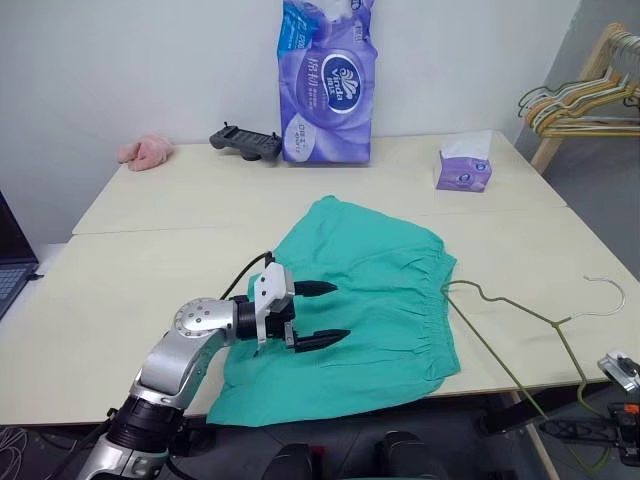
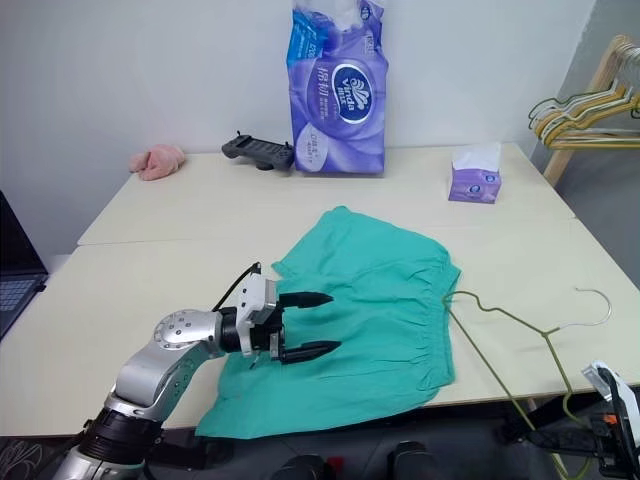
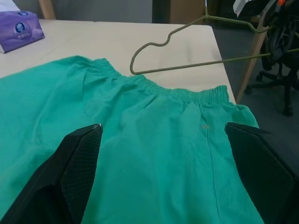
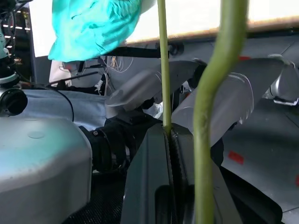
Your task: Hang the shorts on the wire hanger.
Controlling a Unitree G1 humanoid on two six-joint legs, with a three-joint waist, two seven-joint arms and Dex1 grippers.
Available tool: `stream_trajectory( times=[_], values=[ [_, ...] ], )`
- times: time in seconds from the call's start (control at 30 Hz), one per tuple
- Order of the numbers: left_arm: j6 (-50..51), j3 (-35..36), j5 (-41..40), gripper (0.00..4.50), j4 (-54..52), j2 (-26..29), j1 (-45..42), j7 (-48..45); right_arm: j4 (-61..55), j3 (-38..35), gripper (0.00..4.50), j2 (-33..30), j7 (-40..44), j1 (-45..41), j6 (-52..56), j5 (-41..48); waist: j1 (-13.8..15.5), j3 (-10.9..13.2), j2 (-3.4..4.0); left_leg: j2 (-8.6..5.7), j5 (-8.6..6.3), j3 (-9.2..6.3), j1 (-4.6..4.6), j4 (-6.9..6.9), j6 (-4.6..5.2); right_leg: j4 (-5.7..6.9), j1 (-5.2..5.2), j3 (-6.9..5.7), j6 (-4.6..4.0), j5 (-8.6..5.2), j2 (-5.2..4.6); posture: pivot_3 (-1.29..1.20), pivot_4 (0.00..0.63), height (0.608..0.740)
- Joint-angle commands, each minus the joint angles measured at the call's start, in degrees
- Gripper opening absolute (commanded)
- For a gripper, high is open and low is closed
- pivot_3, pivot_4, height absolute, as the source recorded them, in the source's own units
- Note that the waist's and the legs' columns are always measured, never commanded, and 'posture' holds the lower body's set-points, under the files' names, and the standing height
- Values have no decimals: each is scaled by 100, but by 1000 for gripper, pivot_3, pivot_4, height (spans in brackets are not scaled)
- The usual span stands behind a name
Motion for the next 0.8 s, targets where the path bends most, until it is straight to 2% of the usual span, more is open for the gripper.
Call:
stream_trajectory(
  times=[0.03,0.27,0.57,0.8],
  values=[
    [-13,118,-13,4462,-100,51,-110,-40,-211,-145,0,18,-23,197,-258,92,1,7,-4,3,-7,-3,17,-1,1,-9,21,-4,5,-5,1,-129,110,740],
    [-100,97,81,4462,170,-10,-352,-82,-378,-149,0,-51,-6,295,-222,378,13,15,-17,3,-11,-2,19,0,0,-17,26,-2,10,-10,1,-131,109,740],
    [-271,106,186,4462,481,-42,-653,-192,-141,857,0,267,-584,-637,-282,368,30,32,-36,4,-12,-7,15,0,-2,-27,26,-5,10,-10,1,-101,104,740],
    [-281,170,183,4462,437,7,-604,-202,19,1129,0,83,-558,-627,-505,287,57,31,-28,4,-19,-6,8,-2,5,-58,33,-3,15,-5,-1,-86,98,740]
  ],
)
